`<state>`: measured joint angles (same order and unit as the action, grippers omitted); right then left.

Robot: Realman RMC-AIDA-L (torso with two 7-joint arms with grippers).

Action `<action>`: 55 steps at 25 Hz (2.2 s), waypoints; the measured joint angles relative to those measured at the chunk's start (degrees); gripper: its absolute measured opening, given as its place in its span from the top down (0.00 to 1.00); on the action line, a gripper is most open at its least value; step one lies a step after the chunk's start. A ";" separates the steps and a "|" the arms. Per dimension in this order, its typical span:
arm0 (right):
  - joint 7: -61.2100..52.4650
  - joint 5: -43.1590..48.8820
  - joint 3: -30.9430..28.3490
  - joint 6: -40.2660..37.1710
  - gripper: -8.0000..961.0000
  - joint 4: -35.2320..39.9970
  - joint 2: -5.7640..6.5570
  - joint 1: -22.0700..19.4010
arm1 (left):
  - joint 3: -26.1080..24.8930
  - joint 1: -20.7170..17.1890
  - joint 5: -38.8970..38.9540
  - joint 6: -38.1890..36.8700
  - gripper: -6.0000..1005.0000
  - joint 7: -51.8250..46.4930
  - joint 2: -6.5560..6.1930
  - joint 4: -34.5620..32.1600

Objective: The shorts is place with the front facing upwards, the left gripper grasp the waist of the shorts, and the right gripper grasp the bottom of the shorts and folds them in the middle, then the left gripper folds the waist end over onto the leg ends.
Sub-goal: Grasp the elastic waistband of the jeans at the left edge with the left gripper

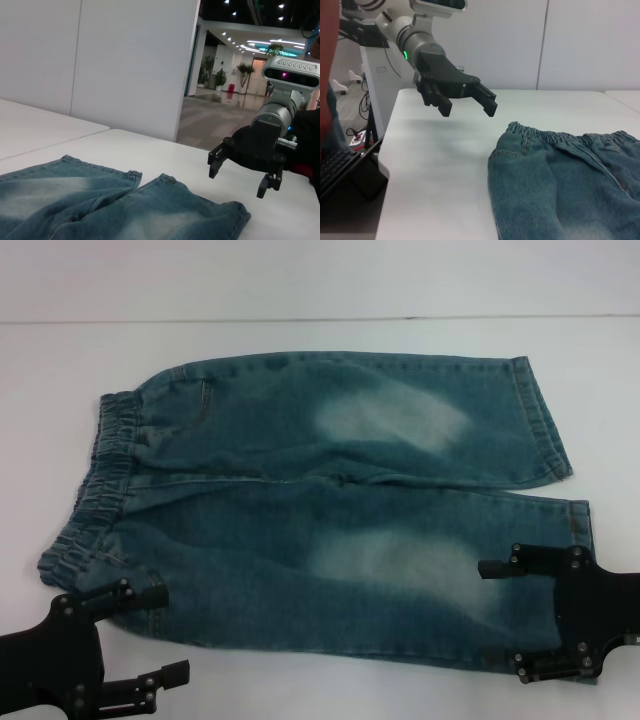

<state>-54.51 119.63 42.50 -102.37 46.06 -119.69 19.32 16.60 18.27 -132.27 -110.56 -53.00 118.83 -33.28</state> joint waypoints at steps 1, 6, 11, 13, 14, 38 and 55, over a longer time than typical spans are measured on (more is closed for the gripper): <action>0.09 0.00 0.02 -0.01 0.11 0.00 0.00 0.00 | 0.01 -0.02 0.00 0.00 0.17 0.00 0.00 0.00; 0.40 -0.01 0.07 -0.03 0.11 0.00 -0.06 -0.10 | -0.32 -0.24 0.00 0.00 0.17 0.00 0.00 -0.06; 0.96 -0.01 0.05 -0.02 0.11 -0.63 -0.11 -0.16 | -0.34 -0.26 0.00 0.00 0.17 0.00 0.00 -0.10; 0.99 -0.02 -0.04 -0.03 0.11 -0.64 -0.11 -0.16 | -0.34 -0.26 0.00 0.00 0.17 0.00 0.05 -0.12; 1.01 -0.03 -0.13 -0.03 0.11 -0.64 -0.11 -0.18 | -0.35 -0.26 0.00 0.00 0.17 -0.02 0.06 -0.12; 1.15 -0.41 -1.12 0.05 0.11 -0.34 0.07 -0.38 | -0.63 -0.39 -1.40 8.37 0.18 -24.55 3.33 -25.35; 0.58 -0.45 -1.46 -1.52 0.11 0.02 -0.11 0.13 | 6.55 -0.21 -4.18 25.35 0.18 -25.92 5.15 -25.16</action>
<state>-53.93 119.18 41.04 -103.89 46.08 -119.79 19.45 23.15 18.07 -136.45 -85.21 -78.92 123.98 -58.43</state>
